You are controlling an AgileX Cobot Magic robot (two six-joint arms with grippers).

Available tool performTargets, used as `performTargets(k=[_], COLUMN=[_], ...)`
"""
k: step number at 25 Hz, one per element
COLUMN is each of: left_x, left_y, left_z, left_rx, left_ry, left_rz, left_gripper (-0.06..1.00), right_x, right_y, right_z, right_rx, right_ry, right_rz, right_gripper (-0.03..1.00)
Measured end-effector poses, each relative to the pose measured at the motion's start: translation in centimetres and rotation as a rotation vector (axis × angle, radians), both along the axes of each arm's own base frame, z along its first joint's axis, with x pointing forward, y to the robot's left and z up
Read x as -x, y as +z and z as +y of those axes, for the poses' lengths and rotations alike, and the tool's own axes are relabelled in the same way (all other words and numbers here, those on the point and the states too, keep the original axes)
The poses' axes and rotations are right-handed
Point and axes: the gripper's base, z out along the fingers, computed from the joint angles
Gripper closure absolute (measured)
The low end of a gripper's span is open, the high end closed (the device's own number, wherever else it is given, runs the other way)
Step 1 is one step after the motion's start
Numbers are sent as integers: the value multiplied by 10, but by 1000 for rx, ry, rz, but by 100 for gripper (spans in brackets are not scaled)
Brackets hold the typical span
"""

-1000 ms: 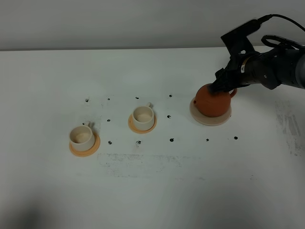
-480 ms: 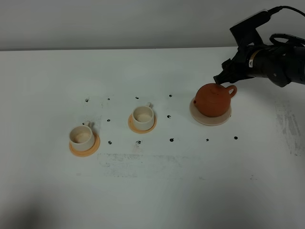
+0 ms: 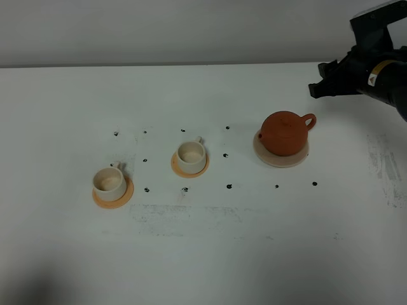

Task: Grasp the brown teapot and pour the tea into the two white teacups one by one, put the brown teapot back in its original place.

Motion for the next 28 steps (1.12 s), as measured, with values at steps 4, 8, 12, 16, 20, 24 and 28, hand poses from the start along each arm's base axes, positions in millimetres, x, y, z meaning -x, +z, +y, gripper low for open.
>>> performTargets(k=[4,8,12,16,20,24,28], left_x=[0,0,0,0,0,0,0], left_y=[0,0,0,0,0,0,0], left_z=[0,0,0,0,0,0,0], left_rx=[0,0,0,0,0,0,0], left_ry=[0,0,0,0,0,0,0], left_rz=[0,0,0,0,0,0,0], left_gripper=[64,64,64,64,64,64,64], right_x=[1,-3,-5,-6,-9,-15,-16], right_y=[-12,-31,-50,-55,-50,-47,-59], right_z=[-14,-13,-12,-4,4,4,3], right_rx=[-24,-37,-58,-79,-97,-103,-85], right_ry=[-23,-16,-33,-14,-3,-15,-34], right_rz=[-8,12,57,47,19,14,76], right_gripper=[46,46,46,46,46,46,46])
